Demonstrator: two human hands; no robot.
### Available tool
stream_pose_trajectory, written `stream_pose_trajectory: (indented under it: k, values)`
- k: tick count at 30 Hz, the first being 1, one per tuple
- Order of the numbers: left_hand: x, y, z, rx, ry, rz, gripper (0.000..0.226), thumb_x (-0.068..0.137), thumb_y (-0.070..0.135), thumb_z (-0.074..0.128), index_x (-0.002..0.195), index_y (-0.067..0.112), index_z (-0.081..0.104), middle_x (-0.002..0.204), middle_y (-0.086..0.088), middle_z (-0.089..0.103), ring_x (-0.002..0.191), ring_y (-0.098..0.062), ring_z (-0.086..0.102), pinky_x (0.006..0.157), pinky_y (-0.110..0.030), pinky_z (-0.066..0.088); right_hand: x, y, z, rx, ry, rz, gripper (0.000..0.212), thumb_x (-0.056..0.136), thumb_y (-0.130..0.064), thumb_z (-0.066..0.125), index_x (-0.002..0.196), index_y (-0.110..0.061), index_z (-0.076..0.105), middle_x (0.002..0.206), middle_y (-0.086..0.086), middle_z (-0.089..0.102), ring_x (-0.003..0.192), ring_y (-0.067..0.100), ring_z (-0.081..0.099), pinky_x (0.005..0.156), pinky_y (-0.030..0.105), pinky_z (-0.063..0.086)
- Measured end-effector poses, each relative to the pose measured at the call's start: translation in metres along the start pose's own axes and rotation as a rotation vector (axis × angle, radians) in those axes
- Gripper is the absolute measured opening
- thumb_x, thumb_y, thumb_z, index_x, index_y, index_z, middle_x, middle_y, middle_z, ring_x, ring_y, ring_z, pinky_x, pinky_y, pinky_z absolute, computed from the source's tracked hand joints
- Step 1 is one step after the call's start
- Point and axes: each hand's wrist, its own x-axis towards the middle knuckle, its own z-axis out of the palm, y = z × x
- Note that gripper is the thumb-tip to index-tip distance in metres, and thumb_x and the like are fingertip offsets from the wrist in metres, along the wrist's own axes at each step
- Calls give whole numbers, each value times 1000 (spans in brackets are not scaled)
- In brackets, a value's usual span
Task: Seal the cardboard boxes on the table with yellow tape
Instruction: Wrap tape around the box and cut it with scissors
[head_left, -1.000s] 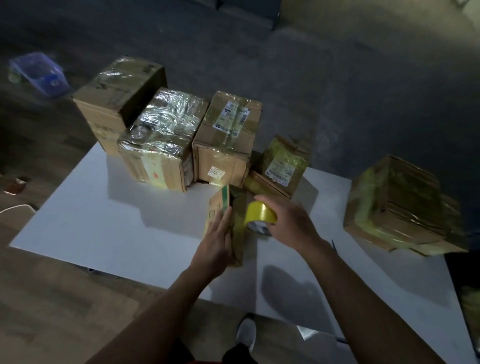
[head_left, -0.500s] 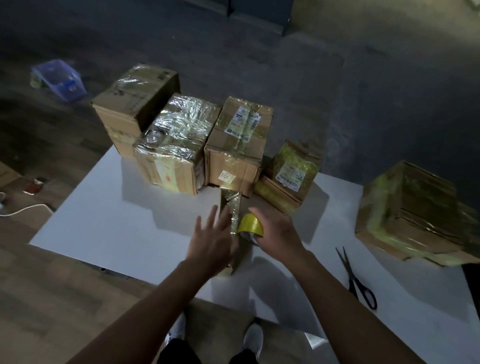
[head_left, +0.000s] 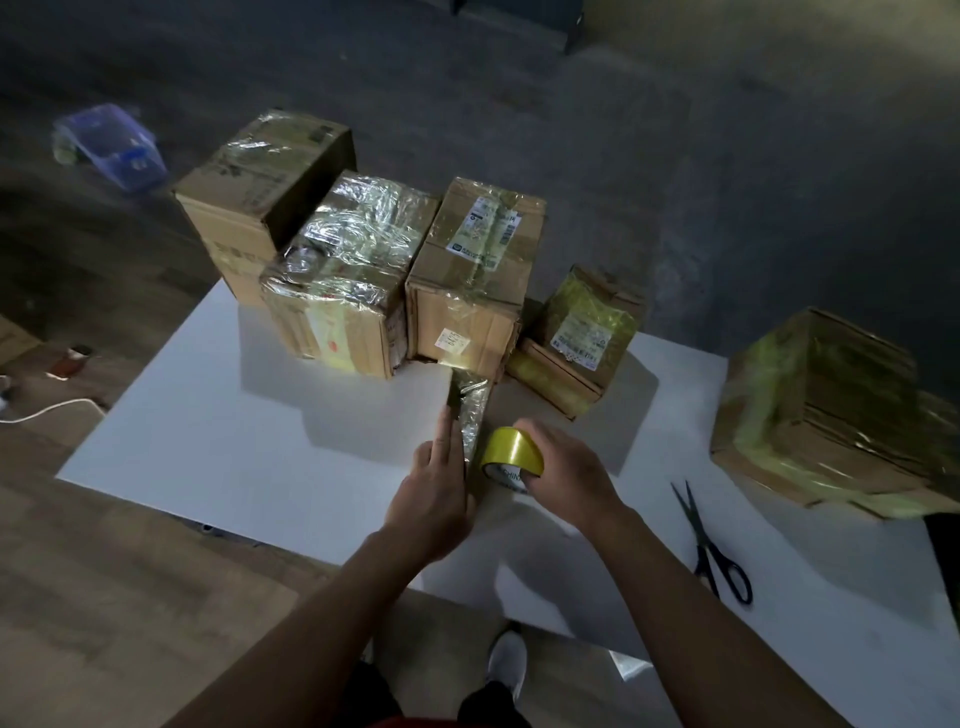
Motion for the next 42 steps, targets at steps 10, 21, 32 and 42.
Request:
stream_pose_trajectory:
  k: [10, 21, 32, 42]
  values:
    - [-8, -9, 6, -314, 196, 48, 72, 97, 33, 43, 155, 16, 4, 162, 0, -12, 144, -16, 15, 114, -36, 31, 10, -13, -4, 73, 29, -19, 55, 82, -16, 70, 131, -23, 45, 117, 5, 59, 104, 24, 55, 72, 29, 38]
    - [-10, -29, 10, -546, 96, -30, 63, 91, 37, 35, 144, 55, 6, 159, 16, -13, 145, -22, 12, 107, -34, 31, 22, -22, -4, 67, -62, -56, 63, 87, -20, 65, 142, -28, 36, 134, 4, 50, 115, 25, 52, 88, 39, 50]
    - [-13, -58, 21, -632, 112, -78, 63, 88, 36, 41, 144, 51, 17, 161, 9, -1, 144, -18, 12, 114, -49, 30, 14, -9, 0, 41, -21, 12, 61, 82, -20, 71, 136, -23, 42, 127, 4, 54, 114, 23, 52, 82, 30, 41]
    - [4, -70, 16, 279, -93, 40, 80, 81, 58, -4, 152, 22, -14, 157, 2, -17, 145, -20, -19, 121, -50, 5, 26, -39, 15, 82, -100, -61, 63, 88, -23, 66, 143, -27, 35, 133, 4, 52, 115, 23, 53, 86, 32, 44]
